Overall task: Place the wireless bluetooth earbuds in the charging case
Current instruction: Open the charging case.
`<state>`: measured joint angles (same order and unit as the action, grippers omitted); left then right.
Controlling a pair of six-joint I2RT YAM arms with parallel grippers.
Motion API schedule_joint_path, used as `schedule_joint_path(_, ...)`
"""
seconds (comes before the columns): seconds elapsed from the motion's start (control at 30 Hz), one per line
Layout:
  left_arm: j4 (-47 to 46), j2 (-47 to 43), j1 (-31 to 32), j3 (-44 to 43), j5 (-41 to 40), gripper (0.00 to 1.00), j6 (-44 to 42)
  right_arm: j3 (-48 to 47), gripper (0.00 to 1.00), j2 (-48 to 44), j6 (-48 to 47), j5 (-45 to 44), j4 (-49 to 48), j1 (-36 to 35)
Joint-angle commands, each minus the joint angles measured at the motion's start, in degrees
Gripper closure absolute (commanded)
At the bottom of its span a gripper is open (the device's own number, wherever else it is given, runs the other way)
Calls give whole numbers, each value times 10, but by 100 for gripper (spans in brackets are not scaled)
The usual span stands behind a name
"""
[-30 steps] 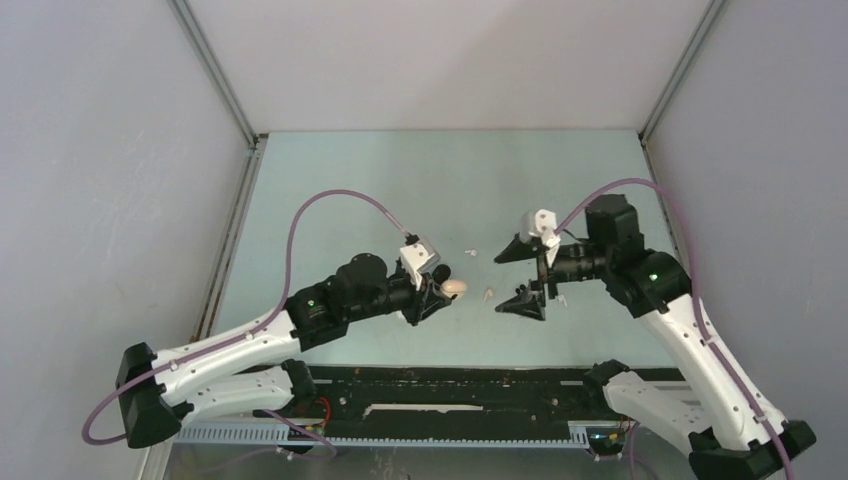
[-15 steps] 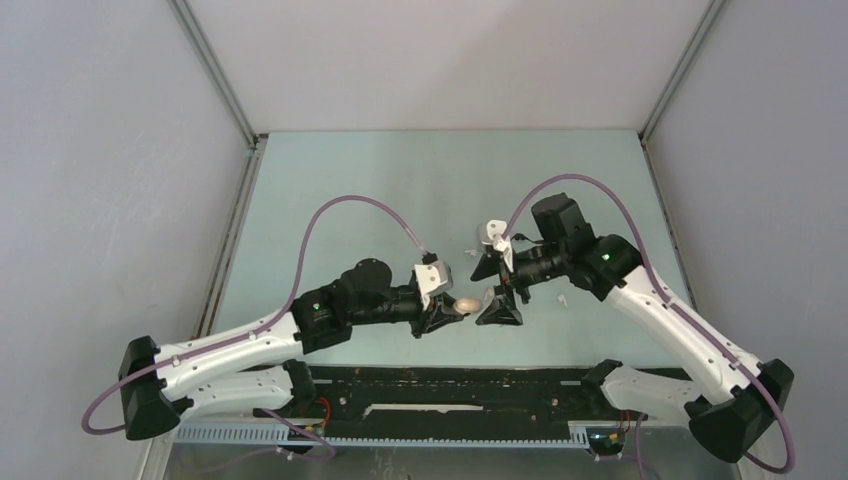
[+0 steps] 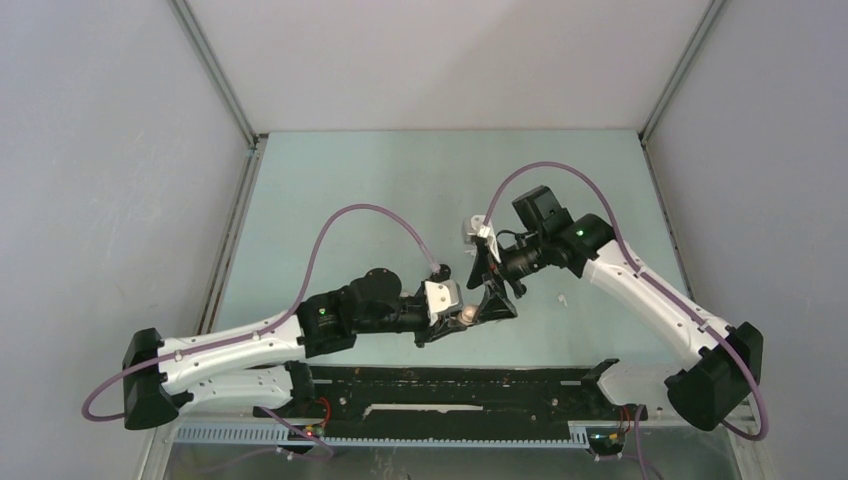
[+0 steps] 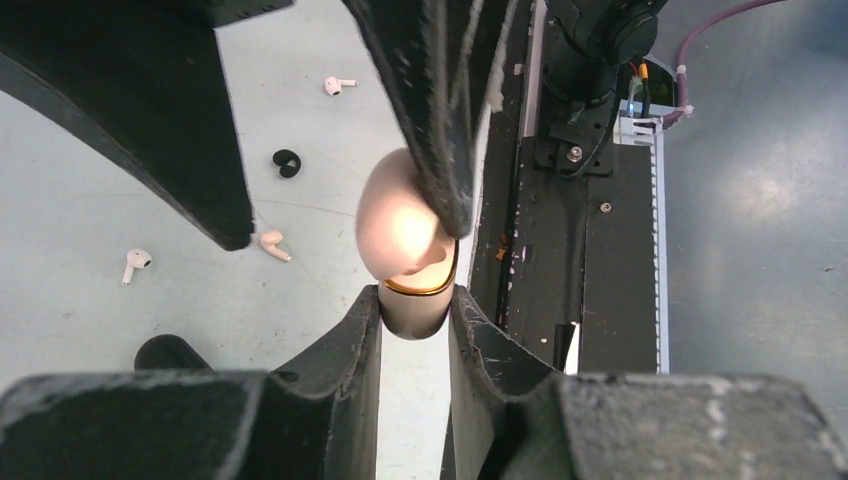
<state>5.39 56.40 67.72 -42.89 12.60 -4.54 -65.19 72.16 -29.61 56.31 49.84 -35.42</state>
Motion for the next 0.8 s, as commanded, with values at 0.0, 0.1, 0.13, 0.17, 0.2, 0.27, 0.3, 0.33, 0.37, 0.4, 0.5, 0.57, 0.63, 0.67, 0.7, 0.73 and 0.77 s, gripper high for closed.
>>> schedule_joint_path(0.0,-15,-10,13,-14,14,100,-19,-49,14,17,-8,34,7,15)
schedule_joint_path(0.1,-16,-16,13,-9,10,100,-21,-57,15,27,-12,38,16,15)
schedule_joint_path(0.13,-18,-18,13,-8,10,100,-21,-57,15,29,-11,39,16,15)
schedule_joint_path(0.17,-20,-19,13,-5,9,100,-19,-58,15,30,-11,39,18,15)
schedule_joint_path(0.2,-24,-22,13,-2,7,100,-19,-59,15,30,-11,40,19,15)
schedule_joint_path(0.27,-35,-24,13,8,5,100,-12,-65,15,30,-16,43,28,15)
schedule_joint_path(0.3,-43,-25,13,13,4,100,-9,-70,15,28,-20,46,36,17)
schedule_joint_path(0.33,-50,-26,13,20,2,100,-3,-78,15,26,-26,52,49,19)
schedule_joint_path(0.37,-67,-26,12,28,1,100,6,-89,15,22,-36,63,67,22)
schedule_joint_path(0.4,-84,-26,9,38,2,100,15,-102,15,18,-50,75,90,26)
schedule_joint_path(0.5,-147,-26,-3,73,4,100,49,-130,13,-9,-78,93,139,50)
schedule_joint_path(0.57,-215,-31,-14,108,8,100,81,-127,11,-33,-84,85,143,77)
schedule_joint_path(0.63,-271,-39,-22,141,5,100,109,-116,12,-38,-86,63,135,108)
schedule_joint_path(0.67,-296,-45,-25,158,0,100,122,-104,14,-37,-76,50,116,125)
schedule_joint_path(0.7,-321,-50,-28,173,-7,100,132,-84,17,-33,-61,28,90,141)
schedule_joint_path(0.73,-340,-58,-29,189,-14,100,140,-64,21,-25,-49,-7,64,150)
schedule_joint_path(0.77,-358,-65,-31,203,-22,100,148,-48,27,-15,-47,-50,44,153)
